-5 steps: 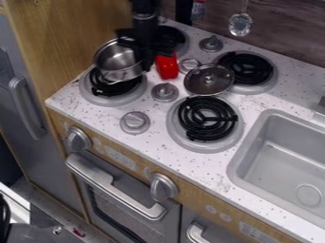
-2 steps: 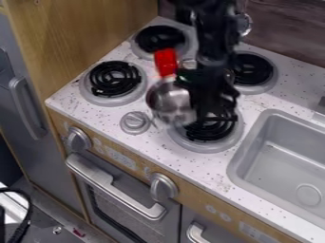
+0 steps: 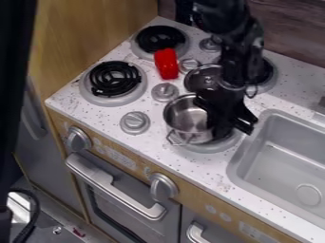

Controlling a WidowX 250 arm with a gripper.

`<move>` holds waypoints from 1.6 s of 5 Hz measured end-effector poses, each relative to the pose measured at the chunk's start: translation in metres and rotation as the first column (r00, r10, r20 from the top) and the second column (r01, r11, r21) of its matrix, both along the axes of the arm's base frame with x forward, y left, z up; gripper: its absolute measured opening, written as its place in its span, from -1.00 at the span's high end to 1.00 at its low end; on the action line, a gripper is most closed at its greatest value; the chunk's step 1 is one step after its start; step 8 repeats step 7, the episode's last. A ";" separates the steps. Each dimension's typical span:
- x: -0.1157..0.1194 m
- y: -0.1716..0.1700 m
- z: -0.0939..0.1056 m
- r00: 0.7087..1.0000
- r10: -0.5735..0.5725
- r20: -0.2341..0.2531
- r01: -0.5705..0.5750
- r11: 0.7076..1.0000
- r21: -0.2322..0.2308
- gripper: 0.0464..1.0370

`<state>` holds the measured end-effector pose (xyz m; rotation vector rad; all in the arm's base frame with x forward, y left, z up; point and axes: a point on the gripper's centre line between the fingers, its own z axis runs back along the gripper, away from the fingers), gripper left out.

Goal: Move the silver pot from the left burner to the right burner

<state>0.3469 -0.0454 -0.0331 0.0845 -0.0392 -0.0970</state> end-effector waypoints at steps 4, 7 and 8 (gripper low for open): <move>0.013 -0.015 -0.014 1.000 0.016 -0.016 -0.017 1.000 -0.020 0.55; 0.012 -0.005 0.063 0.980 0.162 0.117 -0.159 0.987 -0.030 -0.95; 0.012 -0.005 0.063 0.980 0.162 0.117 -0.159 0.987 -0.030 -0.95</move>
